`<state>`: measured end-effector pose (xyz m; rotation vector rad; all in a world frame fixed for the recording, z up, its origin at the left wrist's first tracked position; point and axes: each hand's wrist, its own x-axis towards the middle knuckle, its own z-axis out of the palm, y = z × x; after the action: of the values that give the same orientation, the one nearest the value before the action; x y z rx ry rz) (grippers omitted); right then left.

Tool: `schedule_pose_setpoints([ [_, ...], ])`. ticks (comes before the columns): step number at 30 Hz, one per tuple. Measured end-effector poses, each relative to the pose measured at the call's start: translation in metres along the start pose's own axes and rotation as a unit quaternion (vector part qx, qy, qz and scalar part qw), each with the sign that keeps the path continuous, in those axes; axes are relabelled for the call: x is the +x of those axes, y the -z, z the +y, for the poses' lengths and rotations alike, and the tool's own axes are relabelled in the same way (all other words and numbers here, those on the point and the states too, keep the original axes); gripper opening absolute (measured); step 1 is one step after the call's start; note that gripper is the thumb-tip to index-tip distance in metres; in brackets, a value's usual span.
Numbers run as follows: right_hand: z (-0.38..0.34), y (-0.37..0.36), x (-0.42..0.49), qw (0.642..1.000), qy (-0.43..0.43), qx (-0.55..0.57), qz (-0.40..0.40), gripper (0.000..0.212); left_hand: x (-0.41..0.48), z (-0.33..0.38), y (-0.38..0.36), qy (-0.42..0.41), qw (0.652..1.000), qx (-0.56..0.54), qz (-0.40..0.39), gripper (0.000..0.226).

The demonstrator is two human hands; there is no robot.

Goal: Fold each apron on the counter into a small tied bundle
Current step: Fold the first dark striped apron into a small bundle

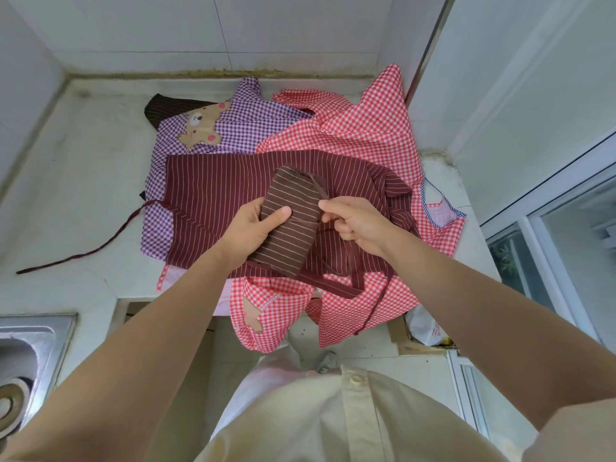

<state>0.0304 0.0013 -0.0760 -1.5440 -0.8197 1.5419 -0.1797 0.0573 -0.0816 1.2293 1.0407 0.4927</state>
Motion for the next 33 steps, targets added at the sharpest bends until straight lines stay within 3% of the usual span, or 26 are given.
schedule_pose_setpoints([
  [3, -0.004, 0.010, 0.000, 0.999, 0.014, -0.028, 0.045, 0.020, 0.003, -0.004, 0.006, -0.002, 0.999, 0.028, 0.029, 0.033],
  [7, -0.006, 0.015, 0.002, 0.999, 0.027, 0.007, 0.042, 0.023, 0.003, -0.008, 0.008, -0.001, 0.998, 0.038, 0.052, 0.031],
  [12, -0.005, 0.006, 0.005, 0.998, 0.025, 0.047, -0.034, 0.024, 0.003, -0.006, 0.001, -0.019, 0.997, 0.013, 0.071, 0.023],
  [17, -0.002, 0.008, 0.003, 0.996, -0.009, 0.059, -0.072, 0.022, -0.001, -0.001, 0.002, -0.006, 0.997, -0.074, 0.028, 0.027],
  [21, -0.005, 0.009, -0.005, 0.981, -0.034, 0.090, -0.171, 0.020, -0.002, -0.004, 0.001, -0.018, 0.998, -0.040, 0.046, 0.025],
  [26, -0.008, -0.008, -0.009, 0.973, -0.057, 0.000, -0.222, 0.025, 0.001, -0.003, -0.008, -0.067, 0.992, -0.023, 0.101, 0.028],
  [29, -0.001, -0.009, -0.008, 0.968, -0.085, -0.024, -0.236, 0.028, 0.000, 0.003, -0.007, -0.077, 0.992, -0.055, 0.081, 0.030],
  [33, -0.001, 0.006, -0.010, 0.959, -0.107, -0.017, -0.262, 0.026, -0.005, 0.006, 0.003, -0.033, 0.994, -0.105, -0.016, 0.037],
])
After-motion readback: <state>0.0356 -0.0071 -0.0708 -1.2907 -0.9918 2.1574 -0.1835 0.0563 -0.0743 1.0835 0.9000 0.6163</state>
